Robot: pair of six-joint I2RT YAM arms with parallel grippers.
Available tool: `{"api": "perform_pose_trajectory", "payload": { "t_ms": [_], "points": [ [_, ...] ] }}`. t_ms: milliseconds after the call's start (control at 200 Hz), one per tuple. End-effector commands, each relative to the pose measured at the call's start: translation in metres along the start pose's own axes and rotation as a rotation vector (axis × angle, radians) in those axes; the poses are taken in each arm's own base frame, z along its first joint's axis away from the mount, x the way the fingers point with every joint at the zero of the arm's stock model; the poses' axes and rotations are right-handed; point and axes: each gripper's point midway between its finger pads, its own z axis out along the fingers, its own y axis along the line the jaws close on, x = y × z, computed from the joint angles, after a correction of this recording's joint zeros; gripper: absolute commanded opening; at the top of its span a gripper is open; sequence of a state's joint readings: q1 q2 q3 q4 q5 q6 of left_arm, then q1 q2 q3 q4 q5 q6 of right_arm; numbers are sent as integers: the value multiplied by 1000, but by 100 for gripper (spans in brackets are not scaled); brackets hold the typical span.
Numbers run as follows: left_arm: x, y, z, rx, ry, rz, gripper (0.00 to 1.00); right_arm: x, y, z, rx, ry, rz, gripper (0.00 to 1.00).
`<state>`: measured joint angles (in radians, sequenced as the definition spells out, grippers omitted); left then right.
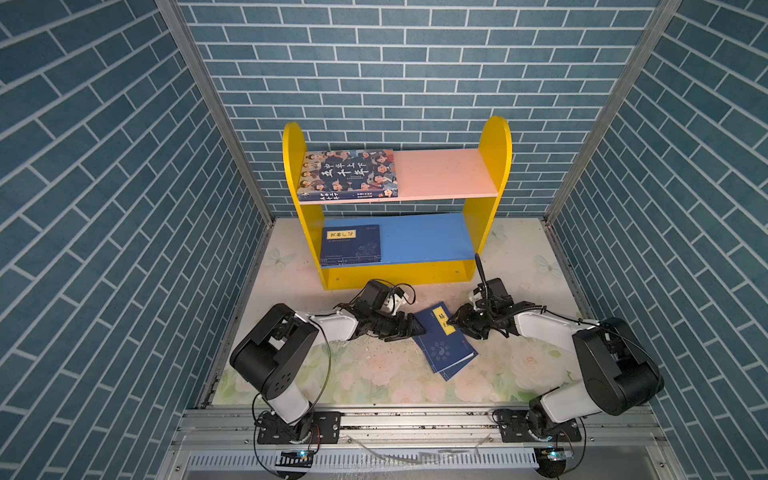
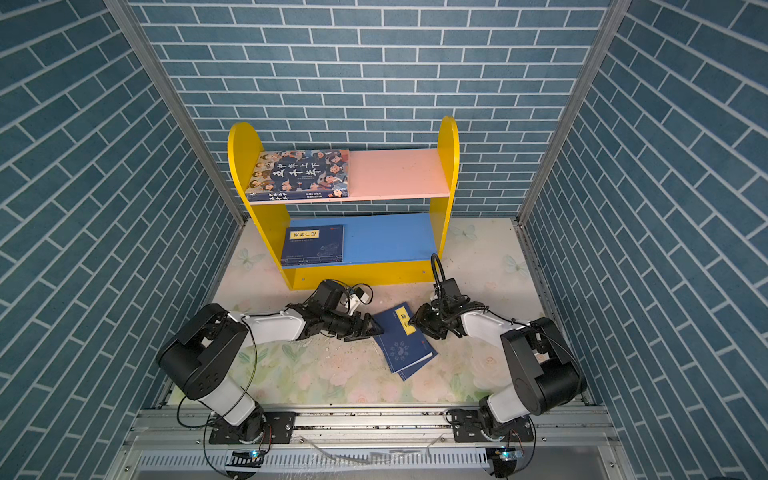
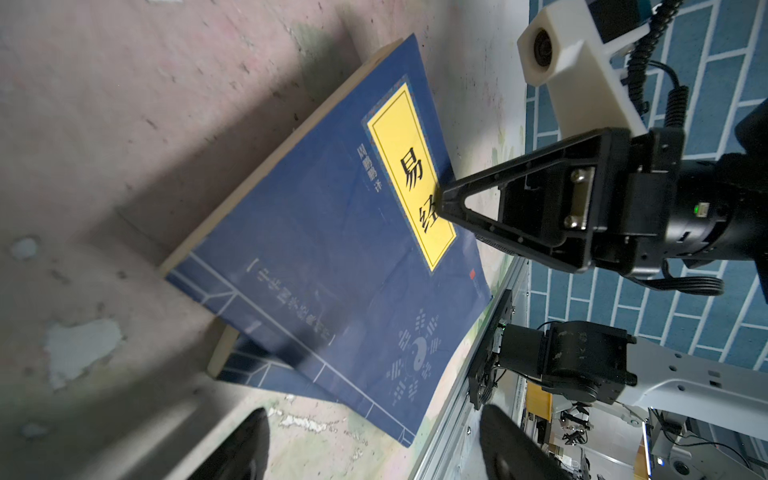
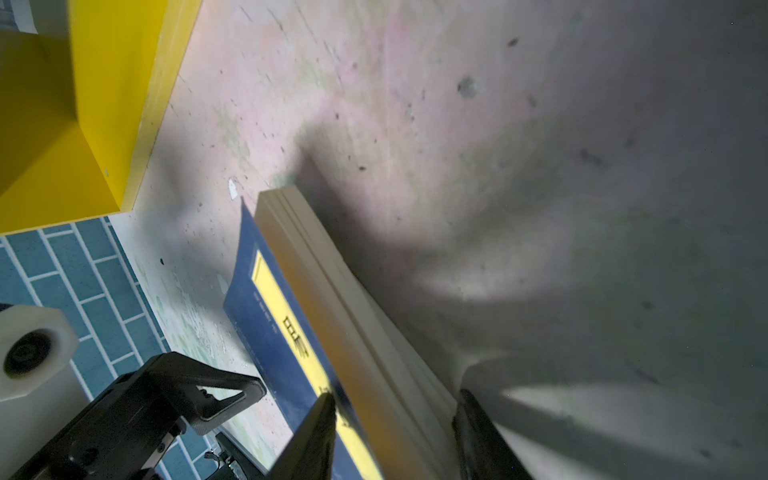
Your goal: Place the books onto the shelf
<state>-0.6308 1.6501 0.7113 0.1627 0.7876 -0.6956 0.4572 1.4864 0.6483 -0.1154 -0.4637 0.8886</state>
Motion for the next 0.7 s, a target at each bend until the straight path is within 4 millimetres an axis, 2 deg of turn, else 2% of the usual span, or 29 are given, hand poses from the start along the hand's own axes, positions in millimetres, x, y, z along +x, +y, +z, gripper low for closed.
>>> {"api": "perform_pose_trajectory", "payload": {
  "t_ms": [0,190,405,695],
  "points": [
    [11,3,6,2,37,-2,81,2,3,-9,-3,-34,-43,47],
    [12,5,10,-17,44,0,79,9,-4,-24,23,-66,-31,48],
    [3,3,-3,-101,21,77,79,23,-5,-50,4,-114,-22,50],
    [-15,8,-7,-131,-23,109,78,21,-9,-41,3,-106,2,50]
  ]
}}
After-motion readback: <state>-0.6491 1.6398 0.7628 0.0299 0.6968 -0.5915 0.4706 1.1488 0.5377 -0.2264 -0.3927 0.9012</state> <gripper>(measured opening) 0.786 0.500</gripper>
